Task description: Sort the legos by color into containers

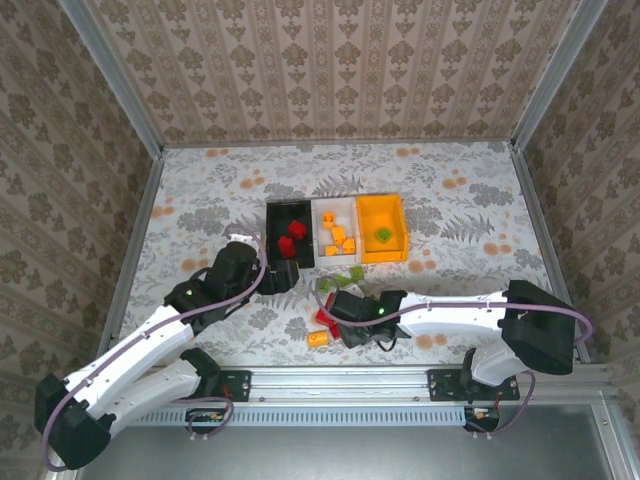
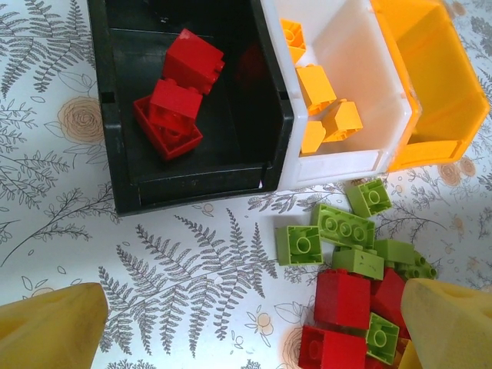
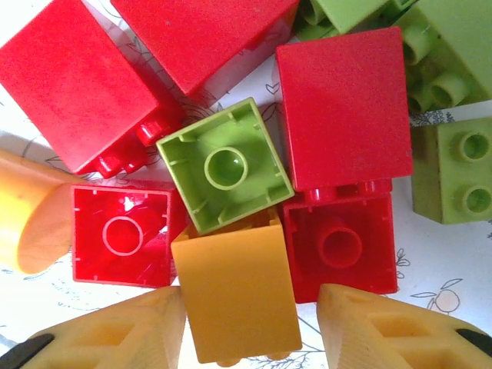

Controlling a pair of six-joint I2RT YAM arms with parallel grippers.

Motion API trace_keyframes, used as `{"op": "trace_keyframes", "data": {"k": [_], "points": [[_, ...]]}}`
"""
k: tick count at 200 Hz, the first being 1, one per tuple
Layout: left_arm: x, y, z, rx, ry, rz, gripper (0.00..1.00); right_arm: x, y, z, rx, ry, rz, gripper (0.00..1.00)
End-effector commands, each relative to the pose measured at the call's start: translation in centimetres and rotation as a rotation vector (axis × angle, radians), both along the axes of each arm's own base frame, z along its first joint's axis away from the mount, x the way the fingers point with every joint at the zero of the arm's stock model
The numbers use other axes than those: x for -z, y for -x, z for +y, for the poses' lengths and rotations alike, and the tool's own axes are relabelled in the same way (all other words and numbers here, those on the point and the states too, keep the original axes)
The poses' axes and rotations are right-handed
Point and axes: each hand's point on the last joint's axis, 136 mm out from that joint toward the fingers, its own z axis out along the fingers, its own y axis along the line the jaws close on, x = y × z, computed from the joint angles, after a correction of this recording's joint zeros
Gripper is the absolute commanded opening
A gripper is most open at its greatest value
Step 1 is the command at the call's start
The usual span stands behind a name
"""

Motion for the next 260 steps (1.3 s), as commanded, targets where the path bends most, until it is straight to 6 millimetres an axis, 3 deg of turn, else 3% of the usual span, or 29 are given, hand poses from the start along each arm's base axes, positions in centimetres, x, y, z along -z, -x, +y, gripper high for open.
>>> {"op": "trace_keyframes", "data": {"k": [1,22,68,105,149,177,213,236,260], "points": [[0.1,0.0,0.7,-0.029,-0.002,0.001,1.00,0.8,0.1,-1.2,-0.009,0.096,-0.005,0.51],[0.1,0.0,0.8,-0.029,-0.006,0.003,1.00,0.9,0.2,-1.2,-0.013,0.111,-0.009,0.50],[0.2,0.1,0.9,-0.032,-0.009,0.007,1.00,0.0,0.1,-1.5,0.000,0.096,-0.030,0.37],[0.1,0.1,0.8,-0.028,-0.001,0.010,1.00,-2.0,0.2,-2.7,0.029,0.071,-0.059,0.34],[0.2,0.2,0.6,-0.029,0.018,0.006,1.00,-6.7,-1.0,-2.7,0.057,-0.044,-0.127,0.34],[0.8,0.5,0.5,-0.020,0.042,0.006,1.00,-10.9,-4.8,-0.9,0.093,-0.168,-0.196,0.33],[2.0,1.3,0.6,0.006,0.019,0.037,0.99,-15.1,-12.6,1.3,0.214,-0.315,-0.291,0.34],[2.7,1.8,0.5,0.029,0.006,0.054,0.98,-14.2,-17.4,2.1,0.287,-0.301,-0.289,0.34],[3.6,2.7,-0.2,0.076,-0.034,0.067,0.98,-12.4,-20.7,2.7,0.330,-0.261,-0.261,0.34]]}}
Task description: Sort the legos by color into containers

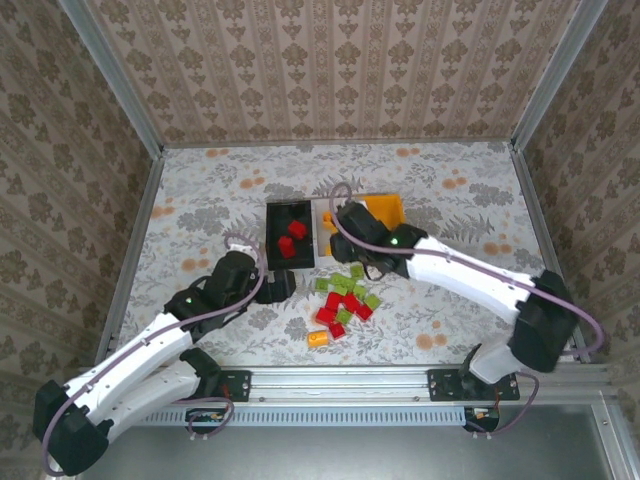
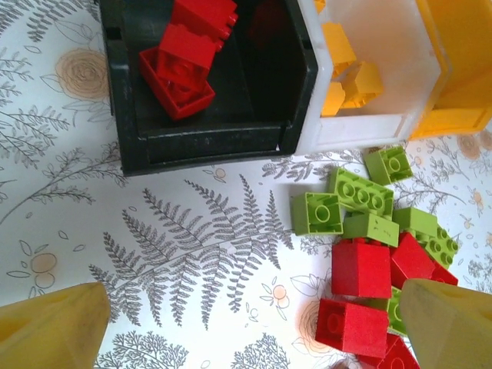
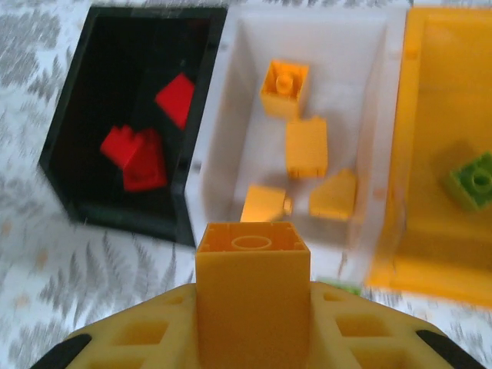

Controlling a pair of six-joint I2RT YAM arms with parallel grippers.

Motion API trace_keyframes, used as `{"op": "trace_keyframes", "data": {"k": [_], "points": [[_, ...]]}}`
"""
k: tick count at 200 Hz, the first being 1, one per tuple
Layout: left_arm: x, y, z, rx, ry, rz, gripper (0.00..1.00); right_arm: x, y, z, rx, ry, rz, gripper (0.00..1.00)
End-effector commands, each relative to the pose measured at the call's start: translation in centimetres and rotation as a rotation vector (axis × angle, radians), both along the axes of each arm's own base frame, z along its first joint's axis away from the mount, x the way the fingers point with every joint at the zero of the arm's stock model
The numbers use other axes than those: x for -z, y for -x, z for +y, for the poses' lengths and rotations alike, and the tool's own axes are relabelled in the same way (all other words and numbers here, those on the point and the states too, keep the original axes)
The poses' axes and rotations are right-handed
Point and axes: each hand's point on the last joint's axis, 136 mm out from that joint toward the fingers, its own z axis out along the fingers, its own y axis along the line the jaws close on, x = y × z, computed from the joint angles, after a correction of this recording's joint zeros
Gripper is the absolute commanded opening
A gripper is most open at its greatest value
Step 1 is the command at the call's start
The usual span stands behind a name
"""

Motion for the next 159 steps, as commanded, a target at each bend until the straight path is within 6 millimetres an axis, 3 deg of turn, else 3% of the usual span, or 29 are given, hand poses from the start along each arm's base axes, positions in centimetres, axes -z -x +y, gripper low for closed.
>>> {"op": "trace_keyframes", "data": {"k": [1,40,69,117,159], "points": [[1.0,1.0,-0.6,0.051,-0.030,0.021,0.98,1.3,-2.8,1.1,0.012,0.008,0.021,0.34],[2.9,2.8,-2.3,0.164,-0.107,0.048,0.97,4.0,-5.6,1.7,0.066,0.004,0.073,0.39],[3.5,3.9,-3.7,0.244,-0.146,0.034,0.97,4.1,-6.3,2.1,0.081,-0.043,0.090,0.64],[3.4,6.0,-7.0,0.414,-0.175,0.002,0.94,1.9,-4.3,0.6,0.080,-0.091,0.053,0.68],[5.9,9.1,-9.0,0.549,-0.249,0.062,0.92,2.0,-2.0,-1.8,0.099,-0.091,0.046,0.69]]}}
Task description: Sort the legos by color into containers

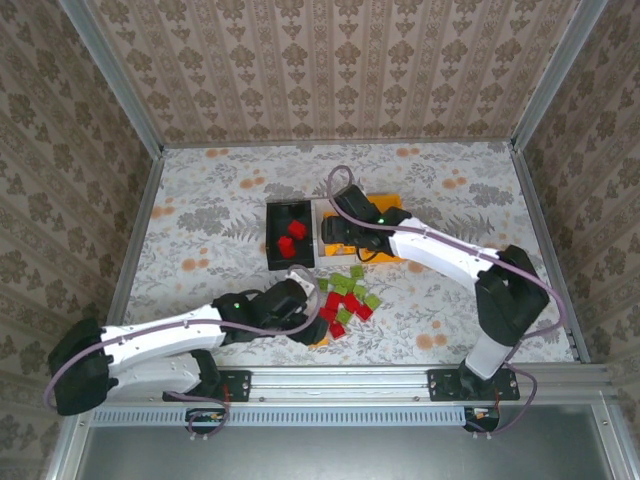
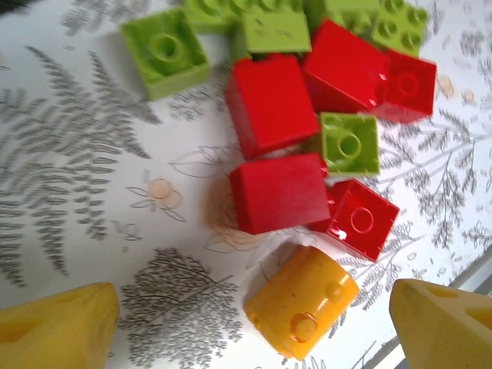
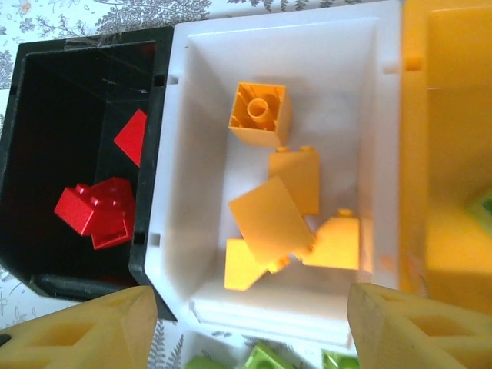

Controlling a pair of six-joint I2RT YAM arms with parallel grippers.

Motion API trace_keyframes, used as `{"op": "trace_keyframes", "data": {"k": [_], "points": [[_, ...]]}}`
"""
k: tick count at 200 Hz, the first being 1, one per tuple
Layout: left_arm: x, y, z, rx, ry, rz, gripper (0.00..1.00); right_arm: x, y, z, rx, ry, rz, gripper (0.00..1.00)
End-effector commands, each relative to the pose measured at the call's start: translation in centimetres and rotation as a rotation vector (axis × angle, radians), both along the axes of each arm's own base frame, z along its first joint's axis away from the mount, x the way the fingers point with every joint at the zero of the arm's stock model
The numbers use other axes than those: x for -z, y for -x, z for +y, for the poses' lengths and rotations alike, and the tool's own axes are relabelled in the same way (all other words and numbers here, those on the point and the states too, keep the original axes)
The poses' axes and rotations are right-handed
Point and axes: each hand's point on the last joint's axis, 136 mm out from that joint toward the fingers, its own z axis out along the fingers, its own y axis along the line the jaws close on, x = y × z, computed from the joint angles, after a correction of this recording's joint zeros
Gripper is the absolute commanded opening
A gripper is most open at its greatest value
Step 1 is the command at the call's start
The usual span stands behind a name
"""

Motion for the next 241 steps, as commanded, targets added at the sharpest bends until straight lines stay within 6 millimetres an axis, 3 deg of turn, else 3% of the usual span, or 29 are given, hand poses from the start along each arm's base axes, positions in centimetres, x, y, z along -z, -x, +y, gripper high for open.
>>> {"op": "trace_keyframes", "data": {"k": [1,35,81,130,194,241], "points": [[0.1,1.1,-1.7,0.082,-0.011,0.000,0.92,-0.6,0.9,-1.1,0.022,-0.019,-0.017,0.69],[1.9,2.2,-2.4,0.134,-0.092,0.012,0.87,-0.9,1.5,-2.6,0.042,-0.014,-0.027,0.69],[4.4,2.3,-2.6,0.159,-0.184,-0.009,0.83,-1.7,1.6,-4.0,0.065,-0.018,-0.042,0.70],[6.2,2.8,-2.4,0.185,-0.248,0.008,0.67,-2.1,1.7,-5.5,0.096,-0.024,-0.052,0.70],[6.2,3.0,-1.3,0.156,-0.245,0.016,0.52,-2.3,1.6,-6.1,0.117,-0.035,-0.057,0.70],[4.8,2.6,-0.6,0.105,-0.198,-0.008,0.45,-2.3,1.8,-6.5,0.129,-0.046,-0.059,0.70]]}}
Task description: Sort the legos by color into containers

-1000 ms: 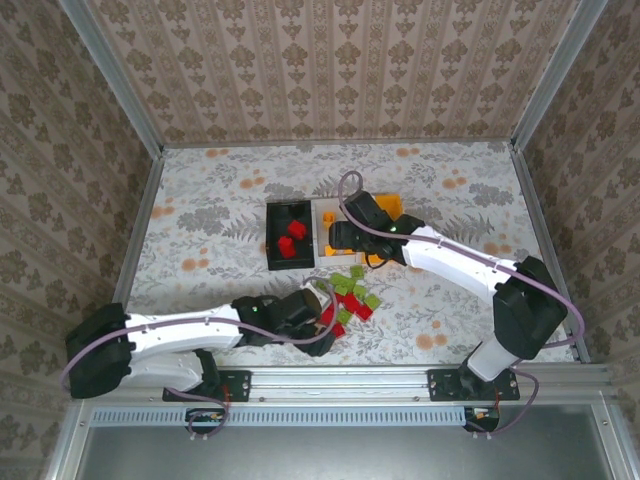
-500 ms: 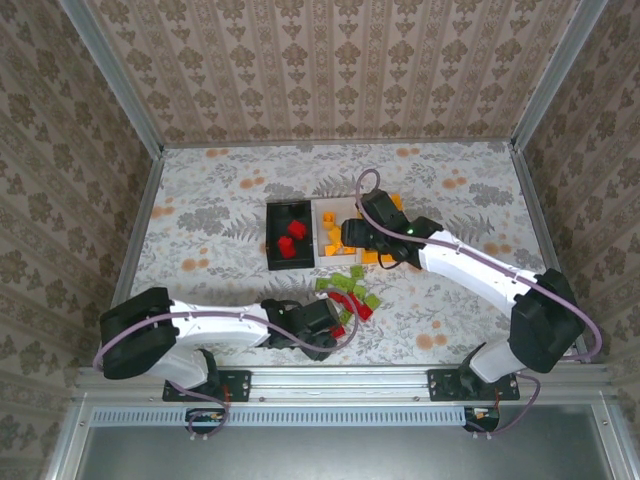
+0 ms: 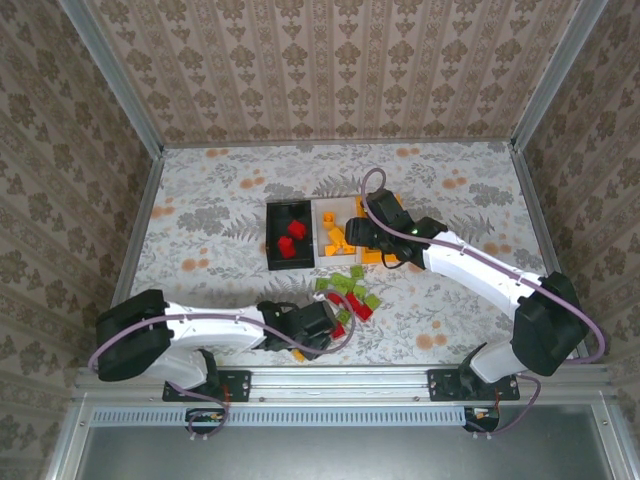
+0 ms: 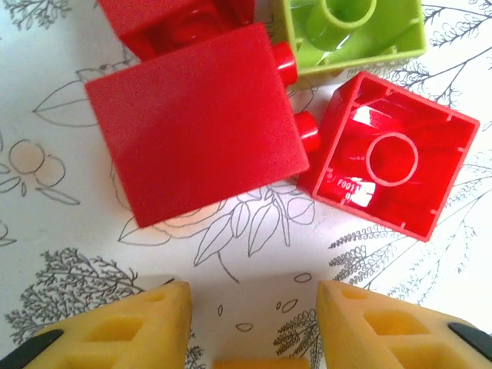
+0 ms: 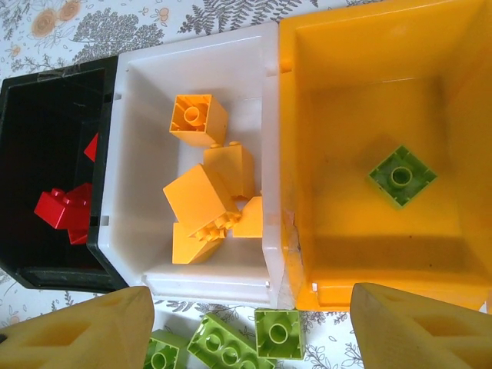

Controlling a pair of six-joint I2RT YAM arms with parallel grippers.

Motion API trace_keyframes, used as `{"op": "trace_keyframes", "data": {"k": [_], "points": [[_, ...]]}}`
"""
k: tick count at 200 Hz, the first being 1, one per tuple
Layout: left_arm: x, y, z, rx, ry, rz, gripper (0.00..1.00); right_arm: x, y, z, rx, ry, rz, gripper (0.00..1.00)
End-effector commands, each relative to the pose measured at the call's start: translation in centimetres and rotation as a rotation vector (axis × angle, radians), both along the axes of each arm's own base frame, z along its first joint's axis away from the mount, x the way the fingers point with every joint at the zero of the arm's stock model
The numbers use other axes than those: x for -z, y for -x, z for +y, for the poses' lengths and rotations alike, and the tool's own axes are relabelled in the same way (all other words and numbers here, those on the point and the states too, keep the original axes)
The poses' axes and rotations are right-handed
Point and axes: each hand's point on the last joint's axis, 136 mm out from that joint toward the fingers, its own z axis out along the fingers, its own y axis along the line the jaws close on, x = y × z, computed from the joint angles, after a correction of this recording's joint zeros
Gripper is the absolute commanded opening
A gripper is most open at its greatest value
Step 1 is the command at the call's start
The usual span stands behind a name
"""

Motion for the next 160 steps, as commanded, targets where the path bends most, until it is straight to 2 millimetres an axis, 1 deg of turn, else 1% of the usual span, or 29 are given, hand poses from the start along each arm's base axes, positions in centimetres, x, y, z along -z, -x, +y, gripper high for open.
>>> {"op": "trace_keyframes", "data": {"k": [1,11,20,32,38,40,47,54,62,82,98,113,135,160], "points": [[-0.9,0.1,0.4,-0.028,0.031,-0.005,0.45,-0.7,0.2,-1.1,0.044,-0.012,-0.022,0.70],[-1.5,-0.1,0.5,-0.039,0.045,-0.015,0.44,-0.7,0.3,-1.2,0.044,-0.016,-0.025,0.70],[-1.8,-0.3,0.6,-0.050,0.055,-0.018,0.45,-0.6,0.4,-1.3,0.046,-0.019,-0.023,0.70],[-2.5,-0.2,0.7,-0.050,0.069,-0.015,0.56,-0.2,0.6,-1.4,0.044,-0.014,-0.012,0.70],[-2.8,-0.2,0.8,-0.051,0.068,-0.013,0.63,0.0,0.7,-1.4,0.042,-0.014,-0.007,0.70],[-2.9,-0.2,0.8,-0.052,0.069,-0.013,0.65,-0.8,0.9,-1.4,0.041,-0.029,-0.024,0.70],[-3.2,0.0,0.9,-0.052,0.067,-0.003,0.72,-1.0,1.1,-1.5,0.041,-0.035,-0.028,0.70],[-3.3,0.3,1.3,-0.056,0.053,0.015,0.76,-0.9,1.2,-1.6,0.040,-0.032,-0.025,0.70],[-3.3,0.7,1.8,-0.061,0.033,0.039,0.78,-0.8,1.4,-1.8,0.040,-0.032,-0.026,0.70],[-2.2,2.1,3.1,-0.079,-0.016,0.114,0.78,-0.5,1.7,-2.1,0.043,-0.021,-0.022,0.70],[-1.1,2.7,4.2,-0.098,-0.049,0.147,0.78,-0.3,1.8,-2.3,0.045,-0.020,-0.022,0.70],[-0.7,2.8,4.2,-0.105,-0.051,0.156,0.77,-0.2,1.8,-2.4,0.047,-0.020,-0.022,0.70],[-0.1,3.0,3.7,-0.100,-0.058,0.176,0.71,-0.5,1.8,-2.6,0.049,-0.019,-0.026,0.70],[1.3,3.5,4.0,-0.097,-0.120,0.208,0.60,-0.8,1.8,-3.0,0.055,-0.017,-0.035,0.70]]}}
